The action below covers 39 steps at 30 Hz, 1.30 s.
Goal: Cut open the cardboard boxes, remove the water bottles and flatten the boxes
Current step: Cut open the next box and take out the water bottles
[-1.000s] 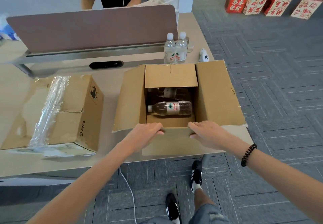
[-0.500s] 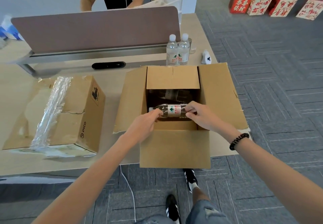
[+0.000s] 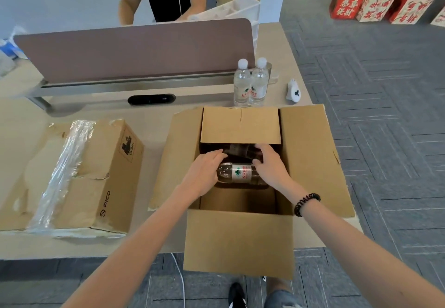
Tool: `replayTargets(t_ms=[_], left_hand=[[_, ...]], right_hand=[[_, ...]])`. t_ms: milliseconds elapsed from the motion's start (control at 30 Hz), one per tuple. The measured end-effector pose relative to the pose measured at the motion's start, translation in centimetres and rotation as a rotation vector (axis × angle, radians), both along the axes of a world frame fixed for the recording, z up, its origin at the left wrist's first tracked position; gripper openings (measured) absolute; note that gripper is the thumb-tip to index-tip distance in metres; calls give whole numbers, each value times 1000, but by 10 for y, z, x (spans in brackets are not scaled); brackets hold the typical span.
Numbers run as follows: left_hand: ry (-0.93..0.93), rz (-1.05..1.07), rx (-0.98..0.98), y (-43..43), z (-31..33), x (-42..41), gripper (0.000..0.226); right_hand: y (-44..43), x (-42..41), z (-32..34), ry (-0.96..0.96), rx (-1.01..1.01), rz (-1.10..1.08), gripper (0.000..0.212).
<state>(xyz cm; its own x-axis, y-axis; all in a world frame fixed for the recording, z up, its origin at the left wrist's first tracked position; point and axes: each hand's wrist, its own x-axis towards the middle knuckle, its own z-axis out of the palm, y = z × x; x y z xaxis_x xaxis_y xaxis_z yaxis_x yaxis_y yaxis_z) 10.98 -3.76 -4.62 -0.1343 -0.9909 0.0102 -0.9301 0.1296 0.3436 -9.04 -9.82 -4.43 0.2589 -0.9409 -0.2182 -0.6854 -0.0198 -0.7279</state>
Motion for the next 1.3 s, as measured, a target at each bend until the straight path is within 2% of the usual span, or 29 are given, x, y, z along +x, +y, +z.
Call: replayTargets(t_ms=[133, 233, 367, 500, 667, 867, 1033, 1167, 1300], left_hand=[[57, 95, -155, -14, 5, -6, 51], [54, 86, -309, -30, 11, -5, 45], [56, 89, -411, -60, 25, -2, 43], [-28, 79, -399, -90, 23, 5, 50], [-123, 25, -311, -128, 19, 16, 59], [-171, 33, -207, -160, 12, 19, 56], [-77, -2, -71, -176, 0, 26, 49], [-21, 13, -90, -178, -6, 27, 36], [4, 71, -188, -178, -10, 21, 24]], right_hand=[[5, 11, 5, -73, -280, -171, 35], [-4, 12, 11, -115, -474, -170, 33], [-34, 12, 27, -177, -555, -156, 35], [-72, 11, 41, -177, -579, -155, 40], [-118, 7, 37, -1, -570, -33, 48], [-161, 7, 19, 192, -521, 160, 37], [-178, 11, 14, 344, -362, 384, 48], [-182, 19, 8, 497, -489, 484, 41], [-181, 24, -1, 556, -606, 540, 35]])
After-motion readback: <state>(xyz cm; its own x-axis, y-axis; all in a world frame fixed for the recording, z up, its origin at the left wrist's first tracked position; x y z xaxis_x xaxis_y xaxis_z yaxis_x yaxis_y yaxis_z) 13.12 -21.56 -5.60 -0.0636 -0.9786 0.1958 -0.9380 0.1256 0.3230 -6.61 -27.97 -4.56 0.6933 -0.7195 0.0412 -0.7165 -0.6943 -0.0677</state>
